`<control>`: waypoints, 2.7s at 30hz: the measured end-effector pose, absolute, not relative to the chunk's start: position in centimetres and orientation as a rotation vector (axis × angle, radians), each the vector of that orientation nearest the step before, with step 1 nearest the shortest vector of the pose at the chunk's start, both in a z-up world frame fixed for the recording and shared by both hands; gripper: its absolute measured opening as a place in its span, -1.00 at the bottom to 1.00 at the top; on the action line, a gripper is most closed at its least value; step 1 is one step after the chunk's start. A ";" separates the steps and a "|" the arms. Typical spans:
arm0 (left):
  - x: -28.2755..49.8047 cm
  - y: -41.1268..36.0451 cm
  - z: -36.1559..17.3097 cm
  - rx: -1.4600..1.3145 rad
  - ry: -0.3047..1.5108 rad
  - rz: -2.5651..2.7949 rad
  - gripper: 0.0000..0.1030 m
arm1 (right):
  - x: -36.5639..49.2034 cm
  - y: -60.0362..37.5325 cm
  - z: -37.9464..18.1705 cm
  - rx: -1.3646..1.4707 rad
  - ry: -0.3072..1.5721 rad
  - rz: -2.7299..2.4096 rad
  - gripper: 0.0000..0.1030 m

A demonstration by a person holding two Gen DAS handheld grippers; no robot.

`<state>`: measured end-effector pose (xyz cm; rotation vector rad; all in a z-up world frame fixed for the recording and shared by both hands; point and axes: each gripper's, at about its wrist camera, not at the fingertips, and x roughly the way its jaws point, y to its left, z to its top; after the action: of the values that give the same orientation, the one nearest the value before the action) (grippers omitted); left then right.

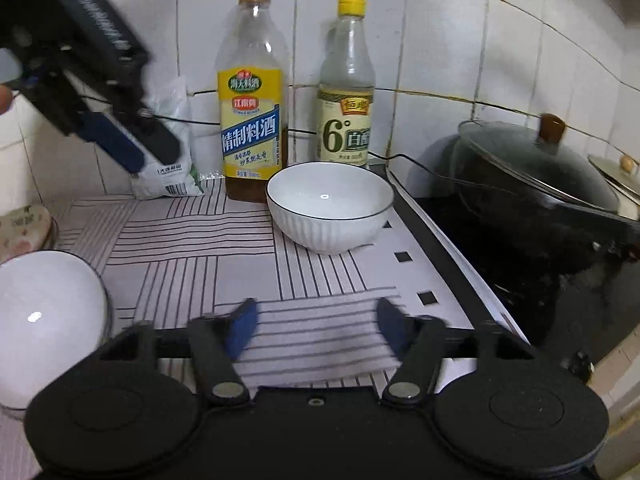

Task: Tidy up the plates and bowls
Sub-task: 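Open both grippers and move to the last white bowl by the bottles, then close both grippers on the rim of the last white bowl, then carry the last bowl and lower it into the nested bowls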

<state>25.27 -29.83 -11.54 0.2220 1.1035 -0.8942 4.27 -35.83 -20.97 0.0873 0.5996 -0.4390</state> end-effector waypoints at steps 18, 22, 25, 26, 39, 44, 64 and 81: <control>29.2 -38.0 -17.5 0.328 1.060 -0.867 0.08 | 12.8 -42.1 -23.6 0.162 0.619 -0.466 0.92; 30.0 -38.8 -18.8 0.362 1.070 -0.866 -0.40 | 14.9 -42.9 -24.5 0.190 0.629 -0.472 0.92; 29.9 -38.9 -19.1 0.362 1.105 -0.922 -0.84 | 15.6 -42.2 -24.6 0.139 0.627 -0.474 0.92; 29.8 -38.8 -19.0 0.374 1.100 -0.920 -0.84 | 15.6 -41.9 -24.5 0.114 0.613 -0.470 0.92; 27.5 -35.8 -15.5 0.404 1.049 -0.955 -0.83 | 12.9 -39.4 -22.4 0.185 0.554 -0.424 0.92; 26.1 -33.4 -12.7 0.383 1.025 -0.944 -0.83 | 11.1 -37.9 -20.4 0.160 0.519 -0.371 0.92; 18.2 -21.3 -6.4 0.351 0.994 -0.808 -0.83 | 4.7 -30.4 -14.2 0.080 0.503 -0.127 0.92; 16.2 -15.4 -9.1 0.350 1.127 -0.675 -0.82 | 2.8 -26.4 -14.5 0.115 0.589 0.081 0.92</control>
<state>16.19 -15.40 -9.13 0.3498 1.1275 -0.6750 2.77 -26.44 -14.45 0.1149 0.5888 0.0809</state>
